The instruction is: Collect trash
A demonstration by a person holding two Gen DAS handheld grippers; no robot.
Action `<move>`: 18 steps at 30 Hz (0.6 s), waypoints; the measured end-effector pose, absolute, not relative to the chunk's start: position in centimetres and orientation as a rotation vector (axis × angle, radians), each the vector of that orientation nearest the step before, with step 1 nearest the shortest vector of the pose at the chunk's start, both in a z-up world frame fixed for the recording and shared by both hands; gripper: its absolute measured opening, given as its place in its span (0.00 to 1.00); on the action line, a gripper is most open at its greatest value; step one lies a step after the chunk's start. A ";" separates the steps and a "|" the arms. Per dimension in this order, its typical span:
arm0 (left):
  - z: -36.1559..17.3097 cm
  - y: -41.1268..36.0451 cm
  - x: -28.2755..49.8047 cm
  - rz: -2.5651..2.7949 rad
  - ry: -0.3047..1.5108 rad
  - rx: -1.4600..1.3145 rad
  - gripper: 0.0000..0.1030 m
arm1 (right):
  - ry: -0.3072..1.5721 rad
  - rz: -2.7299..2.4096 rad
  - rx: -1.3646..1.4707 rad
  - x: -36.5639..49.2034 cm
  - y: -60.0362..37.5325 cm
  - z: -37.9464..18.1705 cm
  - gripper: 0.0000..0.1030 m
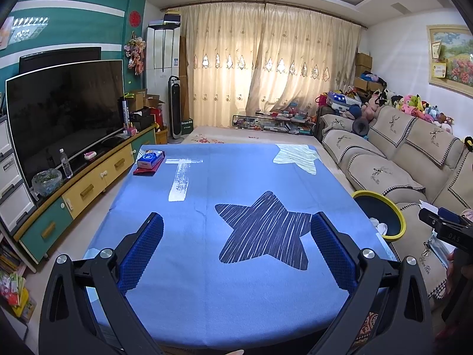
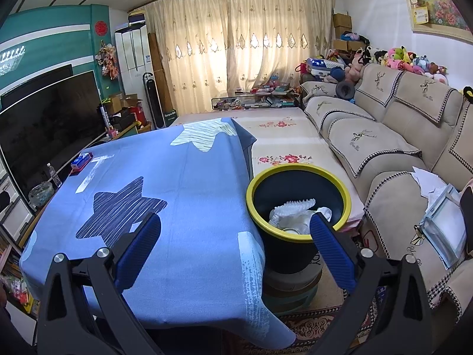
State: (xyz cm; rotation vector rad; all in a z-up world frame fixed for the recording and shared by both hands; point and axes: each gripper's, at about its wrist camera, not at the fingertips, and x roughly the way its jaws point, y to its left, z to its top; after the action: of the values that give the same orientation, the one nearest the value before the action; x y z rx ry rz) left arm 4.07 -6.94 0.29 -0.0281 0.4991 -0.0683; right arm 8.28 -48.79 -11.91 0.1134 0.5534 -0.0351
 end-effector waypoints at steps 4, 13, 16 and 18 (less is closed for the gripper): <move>0.1 -7.0 4.1 -0.069 0.498 -0.029 0.95 | 0.551 -0.037 0.118 8.2 -48.8 -12.0 0.93; -0.1 -7.0 4.3 -0.079 0.511 -0.034 0.95 | 0.555 -0.039 0.120 8.3 -48.9 -12.1 0.93; -0.1 -7.0 4.2 -0.078 0.510 -0.034 0.95 | 0.555 -0.039 0.121 8.3 -48.9 -12.1 0.93; -0.1 -7.0 4.2 -0.079 0.510 -0.035 0.95 | 0.556 -0.038 0.121 8.3 -48.9 -12.1 0.93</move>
State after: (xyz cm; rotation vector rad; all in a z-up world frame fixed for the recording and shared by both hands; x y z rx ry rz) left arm 4.24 -7.00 -0.14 -0.0349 0.5098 -0.0788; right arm 8.35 -48.90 -12.10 0.1210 0.5557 -0.0385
